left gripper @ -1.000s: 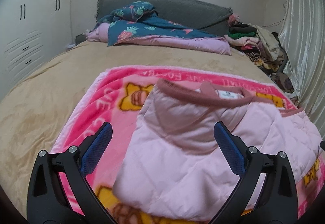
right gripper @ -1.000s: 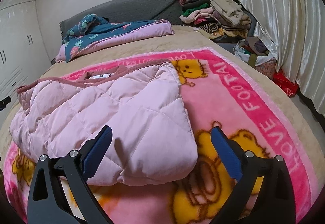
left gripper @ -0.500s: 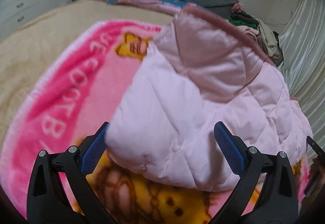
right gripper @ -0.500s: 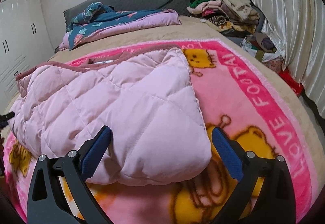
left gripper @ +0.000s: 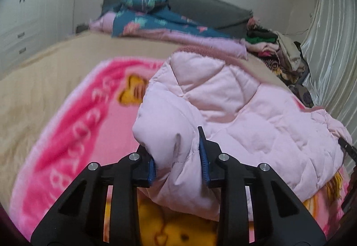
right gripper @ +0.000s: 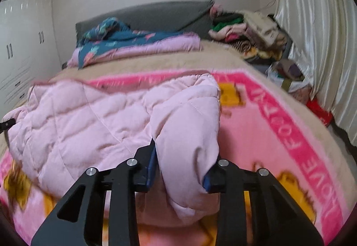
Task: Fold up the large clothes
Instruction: 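Grasp the quilted jacket's hem with both tools, then lift the hem with both tools and fold it toward the collar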
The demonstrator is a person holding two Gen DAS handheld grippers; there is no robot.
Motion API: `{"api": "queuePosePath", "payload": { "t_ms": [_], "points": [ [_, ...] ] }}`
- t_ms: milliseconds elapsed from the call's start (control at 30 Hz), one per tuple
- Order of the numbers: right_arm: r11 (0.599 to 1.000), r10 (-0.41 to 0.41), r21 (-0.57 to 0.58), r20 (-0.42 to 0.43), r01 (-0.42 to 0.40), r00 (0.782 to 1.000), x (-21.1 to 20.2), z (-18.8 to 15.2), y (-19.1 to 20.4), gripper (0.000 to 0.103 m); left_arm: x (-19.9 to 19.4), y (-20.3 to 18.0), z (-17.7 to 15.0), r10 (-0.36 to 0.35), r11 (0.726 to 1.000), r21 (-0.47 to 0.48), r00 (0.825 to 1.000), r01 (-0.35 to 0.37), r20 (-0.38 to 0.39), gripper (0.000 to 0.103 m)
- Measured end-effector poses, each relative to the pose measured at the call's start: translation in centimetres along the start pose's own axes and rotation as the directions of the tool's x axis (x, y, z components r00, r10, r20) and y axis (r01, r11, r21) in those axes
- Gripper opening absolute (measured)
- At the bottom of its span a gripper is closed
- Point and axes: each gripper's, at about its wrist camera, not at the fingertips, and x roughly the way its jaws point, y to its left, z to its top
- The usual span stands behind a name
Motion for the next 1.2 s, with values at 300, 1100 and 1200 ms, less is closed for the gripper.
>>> {"api": "queuePosePath", "payload": {
  "t_ms": [300, 1100, 1200],
  "points": [
    [0.992, -0.124, 0.01, -0.048, 0.125, 0.991, 7.1, 2.4, -0.1, 0.028, 4.0, -1.3, 2.0, 0.062, 0.997, 0.043, 0.997, -0.063, 0.038, 0.022],
    [0.962, -0.255, 0.065, -0.132, 0.265, 0.958, 15.6, 1.9, -0.5, 0.028, 4.3, -9.8, -1.1, 0.028, 0.991, 0.134, 0.996, -0.017, -0.082, 0.064],
    [0.967, -0.225, 0.09, -0.147, 0.24, 0.963, 14.6, 2.0, -0.7, 0.038, 6.2, -9.7, -2.1, 0.052, 0.989, 0.141, 0.992, -0.036, -0.118, 0.068]
  ]
}}
